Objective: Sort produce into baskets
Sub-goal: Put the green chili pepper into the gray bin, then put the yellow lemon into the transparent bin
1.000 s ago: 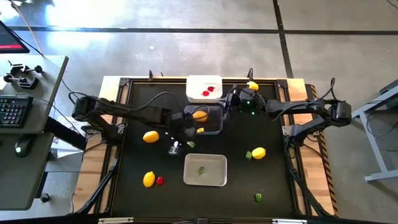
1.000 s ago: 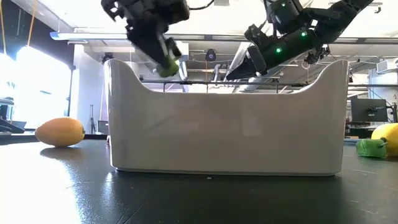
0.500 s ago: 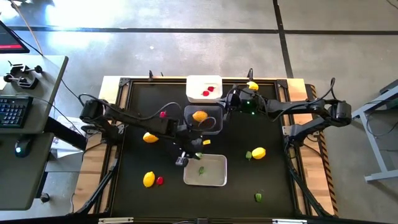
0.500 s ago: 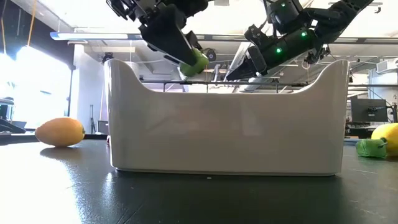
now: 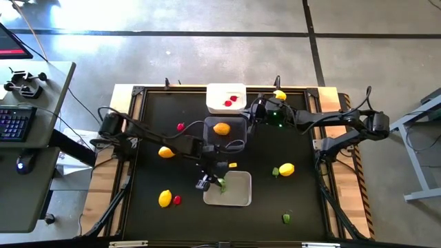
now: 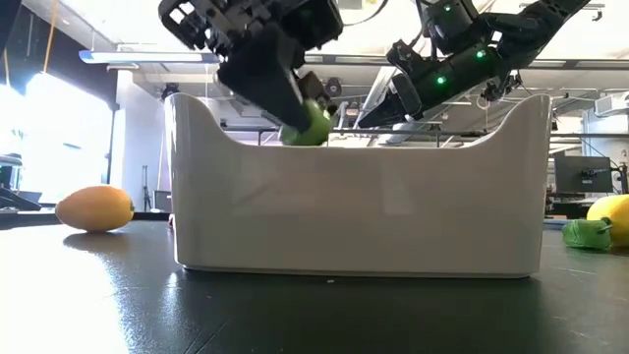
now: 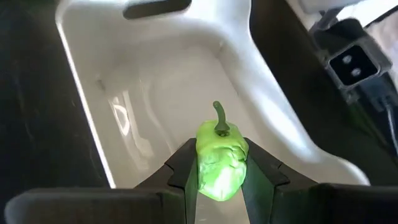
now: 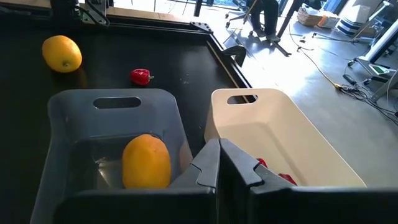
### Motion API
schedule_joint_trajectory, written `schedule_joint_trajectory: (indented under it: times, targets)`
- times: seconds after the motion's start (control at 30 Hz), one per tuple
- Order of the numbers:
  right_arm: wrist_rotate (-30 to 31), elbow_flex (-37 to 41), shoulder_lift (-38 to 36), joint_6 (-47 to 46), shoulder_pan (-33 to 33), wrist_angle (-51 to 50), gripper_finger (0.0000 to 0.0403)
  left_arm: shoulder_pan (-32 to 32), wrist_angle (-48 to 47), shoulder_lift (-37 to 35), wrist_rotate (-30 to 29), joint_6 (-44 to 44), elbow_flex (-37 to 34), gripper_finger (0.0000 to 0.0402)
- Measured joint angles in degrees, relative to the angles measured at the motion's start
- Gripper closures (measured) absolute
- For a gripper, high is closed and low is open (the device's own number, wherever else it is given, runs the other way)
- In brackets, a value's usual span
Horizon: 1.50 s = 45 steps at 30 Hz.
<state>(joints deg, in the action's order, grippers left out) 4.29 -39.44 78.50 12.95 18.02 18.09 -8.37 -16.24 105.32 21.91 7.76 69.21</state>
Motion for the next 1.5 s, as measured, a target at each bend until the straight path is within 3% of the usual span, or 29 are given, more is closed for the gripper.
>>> schedule_joint_trajectory:
  times: [0.2,0.53,0.73,0.93,1.1,1.3,1.5]
  targets:
    - [0.0,0.0,-0.02,0.0,0.0,-0.07,0.0403,0.01,0.73,1.09,-0.42,0.47,-0.02,0.0317]
    - [0.0,0.0,-0.02,0.13,0.0,-0.26,0.0403,-0.17,-1.6,0.53,-1.74,1.81,0.0,0.024]
    - [0.02,-0.02,-0.02,0.18,0.0,-0.28,0.0403,-0.17,-5.55,-2.12,-7.85,4.05,0.45,0.0212]
    - [0.03,-0.02,-0.02,0.44,0.0,-1.36,0.0403,-0.12,-5.17,-9.47,-12.45,4.61,-0.07,0.0225]
    - [0.77,-0.02,-0.04,0.75,0.0,-1.49,0.0403,-0.03,5.36,-17.78,-13.98,2.75,-10.11,0.0265]
    - [10.51,-0.02,-0.07,-0.87,0.36,-2.82,0.0403,2.16,21.7,-27.87,-18.01,-1.3,-24.84,0.0305]
    - [19.61,-0.04,-0.07,-6.48,3.07,-7.06,0.0396,6.9,29.14,-33.58,-19.56,-2.82,-34.67,0.0329]
